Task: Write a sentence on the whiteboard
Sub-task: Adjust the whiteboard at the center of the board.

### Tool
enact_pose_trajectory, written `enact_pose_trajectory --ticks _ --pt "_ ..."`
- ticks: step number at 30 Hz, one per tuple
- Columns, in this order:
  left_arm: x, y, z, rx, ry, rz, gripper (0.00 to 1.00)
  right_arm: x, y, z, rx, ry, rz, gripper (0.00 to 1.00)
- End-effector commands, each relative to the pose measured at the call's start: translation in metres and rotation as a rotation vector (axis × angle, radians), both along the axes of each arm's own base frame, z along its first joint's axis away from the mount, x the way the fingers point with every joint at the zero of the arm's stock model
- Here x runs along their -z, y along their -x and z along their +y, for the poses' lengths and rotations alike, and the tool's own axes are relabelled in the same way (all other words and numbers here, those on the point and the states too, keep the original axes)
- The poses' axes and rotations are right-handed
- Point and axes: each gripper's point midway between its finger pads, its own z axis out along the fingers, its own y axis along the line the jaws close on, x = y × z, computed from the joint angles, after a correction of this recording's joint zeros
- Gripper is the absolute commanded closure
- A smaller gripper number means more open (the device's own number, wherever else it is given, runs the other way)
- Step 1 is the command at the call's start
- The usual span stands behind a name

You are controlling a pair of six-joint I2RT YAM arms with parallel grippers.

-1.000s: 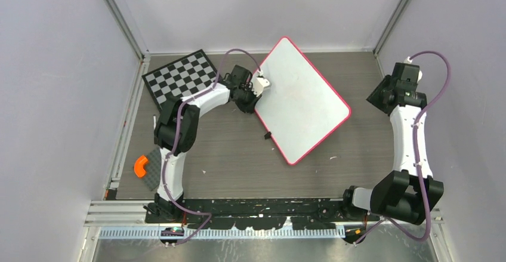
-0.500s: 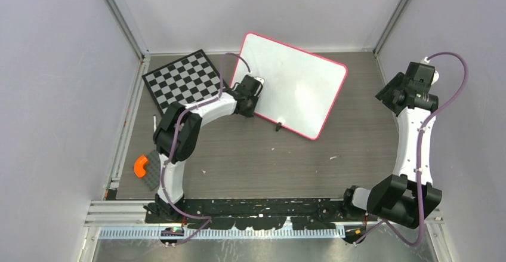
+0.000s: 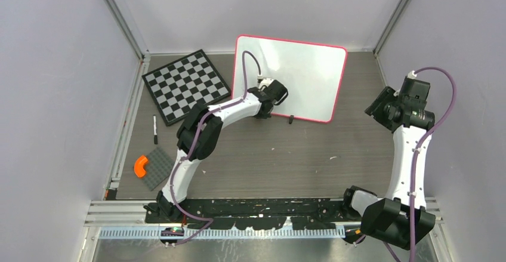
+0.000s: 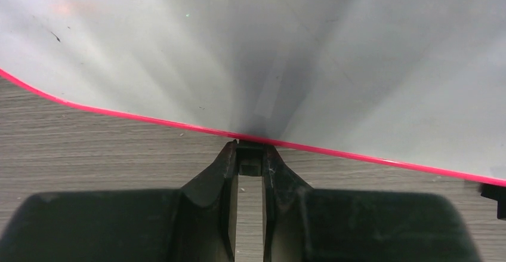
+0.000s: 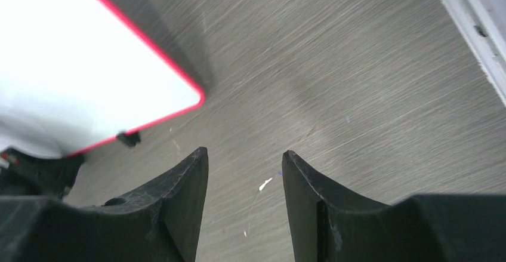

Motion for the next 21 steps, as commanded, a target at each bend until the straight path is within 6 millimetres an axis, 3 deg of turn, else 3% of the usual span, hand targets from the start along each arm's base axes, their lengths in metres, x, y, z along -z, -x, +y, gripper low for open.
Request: enact_pose_trajectory --ticks 1,7,10,12,17,21 --pt "0.016 0.022 -0.045 0.024 0.164 0.095 0.83 -0.002 0.006 0.027 -0.178 -0.049 -0.006 0.45" --pt "-0.005 0.029 -0.07 0.113 0.292 0.107 0.57 0.017 0.013 0.036 -0.294 -0.048 0.044 0.35" --pt "-0.025 0.035 -0.079 0.191 0.344 0.087 0.42 0.02 0.011 0.047 -0.349 -0.037 0.015 0.33" --pt "-0.042 0.037 -0.078 0.231 0.366 0.05 0.38 0.024 0.007 0.055 -0.373 0.0 0.0 0.33" --pt "-0.088 0.049 -0.047 0.296 0.347 -0.048 0.01 0.041 -0.004 0.087 -0.421 0.133 -0.011 0.38" --pt "-0.112 0.053 -0.002 0.277 0.345 -0.081 0.0 0.052 -0.025 0.117 -0.444 0.204 -0.043 0.44"
